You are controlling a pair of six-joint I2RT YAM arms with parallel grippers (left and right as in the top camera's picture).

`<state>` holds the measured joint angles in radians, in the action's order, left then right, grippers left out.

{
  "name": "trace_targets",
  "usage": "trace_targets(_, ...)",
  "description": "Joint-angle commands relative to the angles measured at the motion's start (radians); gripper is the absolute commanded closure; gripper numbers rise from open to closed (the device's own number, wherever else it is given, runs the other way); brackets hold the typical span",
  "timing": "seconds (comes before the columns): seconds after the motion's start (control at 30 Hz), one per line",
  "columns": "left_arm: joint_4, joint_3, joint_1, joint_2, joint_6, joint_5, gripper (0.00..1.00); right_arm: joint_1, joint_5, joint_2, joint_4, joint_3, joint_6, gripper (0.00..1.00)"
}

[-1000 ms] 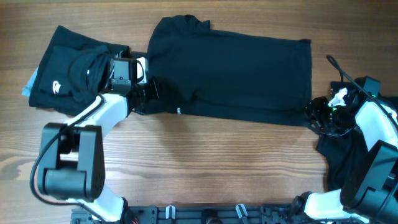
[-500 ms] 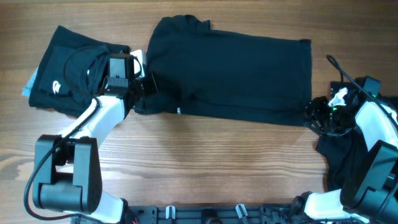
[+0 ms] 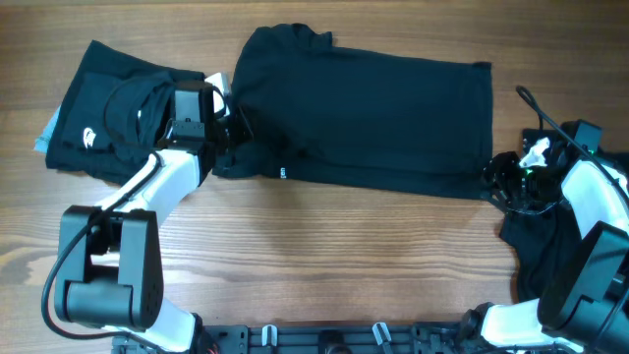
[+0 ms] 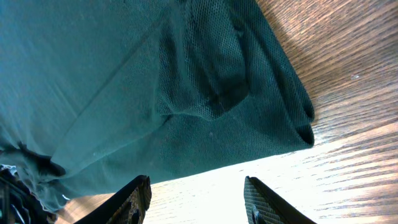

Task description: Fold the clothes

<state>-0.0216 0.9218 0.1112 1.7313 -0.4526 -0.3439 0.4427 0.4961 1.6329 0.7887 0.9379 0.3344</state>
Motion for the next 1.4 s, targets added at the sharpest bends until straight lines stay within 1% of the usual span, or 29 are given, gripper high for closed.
trace_targets(0.0, -0.104, 0.01, 0.015, -0.032, 0.003, -0.104, 0.8, -0.005, -0.003, 0.013, -0.003, 0.014, -0.016, 0.47)
trace_targets(0.07, -0.167, 0.01, 0.06, -0.029, 0.006, -0.13, 0.77, -0.005, -0.003, 0.013, -0.006, 0.014, -0.016, 0.47)
trace_targets(0.1, -0.217, 0.01, 0.127, -0.024, 0.029, -0.071, 0.74, -0.005, -0.003, 0.013, -0.006, 0.014, -0.017, 0.47)
trace_targets(0.13, -0.227, 0.01, 0.148, -0.021, 0.029, -0.035, 0.71, -0.005, -0.003, 0.013, -0.006, 0.014, -0.017, 0.47)
trace_targets(0.23, -0.241, 0.01, 0.203, -0.001, 0.0, -0.01, 0.67, -0.005, -0.003, 0.013, -0.006, 0.014, -0.017, 0.47)
trace_targets(0.27, -0.241, 0.01, 0.218, 0.012, -0.014, 0.0, 0.58, -0.005, -0.003, 0.013, -0.005, 0.014, -0.017, 0.46)
trace_targets(0.3, -0.242, 0.01, 0.23, 0.025, -0.046, 0.04, 0.45, -0.005, -0.003, 0.013, -0.006, 0.014, -0.016, 0.46)
trace_targets(0.33, -0.237, 0.01, 0.237, 0.039, -0.079, 0.077, 0.42, -0.005, -0.003, 0.013, -0.006, 0.014, -0.017, 0.47)
trace_targets(0.47, -0.168, 0.01, 0.239, 0.082, -0.089, 0.106, 0.43, -0.005, -0.003, 0.013, -0.005, 0.014, -0.018, 0.46)
trace_targets(0.57, -0.12, 0.01, 0.239, 0.087, -0.109, 0.166, 0.42, -0.005, -0.003, 0.013, -0.004, 0.014, -0.018, 0.46)
trace_targets(0.63, -0.079, 0.01, 0.24, 0.087, -0.11, 0.175, 0.44, -0.005, -0.003, 0.013, -0.005, 0.014, -0.017, 0.46)
trace_targets(0.7, -0.052, 0.01, 0.24, 0.087, -0.111, 0.186, 0.49, -0.005, -0.003, 0.013, -0.005, 0.014, -0.018, 0.46)
trace_targets(0.77, -0.048, 0.01, 0.24, 0.09, -0.11, 0.201, 0.5, -0.005, -0.003, 0.013, -0.005, 0.014, -0.018, 0.46)
trace_targets(0.83, -0.045, 0.01, 0.24, 0.102, -0.111, 0.203, 0.55, -0.005, -0.003, 0.013, -0.005, 0.014, -0.018, 0.46)
trace_targets(0.9, -0.045, 0.01, 0.244, 0.118, -0.134, 0.203, 0.71, -0.005, -0.003, 0.013, -0.005, 0.014, -0.018, 0.46)
trace_targets(0.97, -0.031, 0.01, 0.247, 0.122, -0.136, 0.197, 0.92, -0.005, -0.003, 0.013, -0.005, 0.014, -0.018, 0.46)
trace_targets(1.0, -0.007, 0.01, 0.246, 0.116, -0.136, 0.172, 0.96, -0.005, -0.002, 0.013, -0.004, 0.014, -0.018, 0.46)
trace_targets(1.07, 0.03, 0.013, 0.239, 0.098, -0.136, 0.143, 0.96, -0.005, -0.003, 0.013, -0.004, 0.014, -0.018, 0.46)
trace_targets(1.27, 0.053, 0.079, 0.239, 0.062, -0.137, 0.143, 0.96, -0.005, -0.003, 0.013, -0.007, 0.014, -0.018, 0.46)
trace_targets(1.3, 0.069, 0.079, 0.244, 0.063, -0.137, 0.143, 0.95, -0.005, -0.003, 0.013, -0.007, 0.014, -0.018, 0.46)
trace_targets(1.37, 0.088, 0.079, 0.258, 0.069, -0.137, 0.145, 0.88, -0.005, -0.003, 0.013, -0.006, 0.014, -0.017, 0.46)
